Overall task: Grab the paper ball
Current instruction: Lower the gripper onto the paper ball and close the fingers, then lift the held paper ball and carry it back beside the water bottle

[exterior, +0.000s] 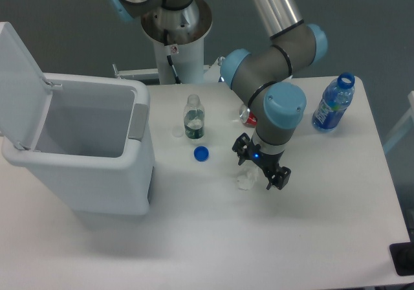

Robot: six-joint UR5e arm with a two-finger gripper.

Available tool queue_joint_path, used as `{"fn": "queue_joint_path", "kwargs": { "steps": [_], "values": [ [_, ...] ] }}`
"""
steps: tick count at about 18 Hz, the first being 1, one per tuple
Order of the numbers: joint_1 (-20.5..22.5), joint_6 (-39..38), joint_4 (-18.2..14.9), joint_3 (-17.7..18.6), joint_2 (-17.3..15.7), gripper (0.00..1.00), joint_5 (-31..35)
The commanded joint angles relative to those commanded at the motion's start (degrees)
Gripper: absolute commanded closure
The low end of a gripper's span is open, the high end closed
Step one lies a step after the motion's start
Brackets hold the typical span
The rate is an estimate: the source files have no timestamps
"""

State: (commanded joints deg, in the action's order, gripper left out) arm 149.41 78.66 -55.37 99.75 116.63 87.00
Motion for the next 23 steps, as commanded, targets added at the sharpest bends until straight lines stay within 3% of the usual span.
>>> {"fn": "queue_joint_path", "kwargs": {
  "steps": [8, 9, 14, 16, 20, 23],
  "values": [
    [0.0, -2.4, 0.0, 1.4, 0.8, 0.0, 0.6],
    [0.0, -2.4, 0.0, 1.4, 0.8, 0.05, 0.8],
    [0.0, -2.4, 0.0, 1.2, 1.1, 0.77, 0.9],
    [0.0, -2.5, 0.0, 1.0, 1.1, 0.94, 0.9],
    [0.2, -4.8, 0.0, -0.1, 1.1, 1.0, 0.4],
    [0.2, -6.4, -0.4, -3.5, 0.9, 1.0, 0.2]
  ]
}}
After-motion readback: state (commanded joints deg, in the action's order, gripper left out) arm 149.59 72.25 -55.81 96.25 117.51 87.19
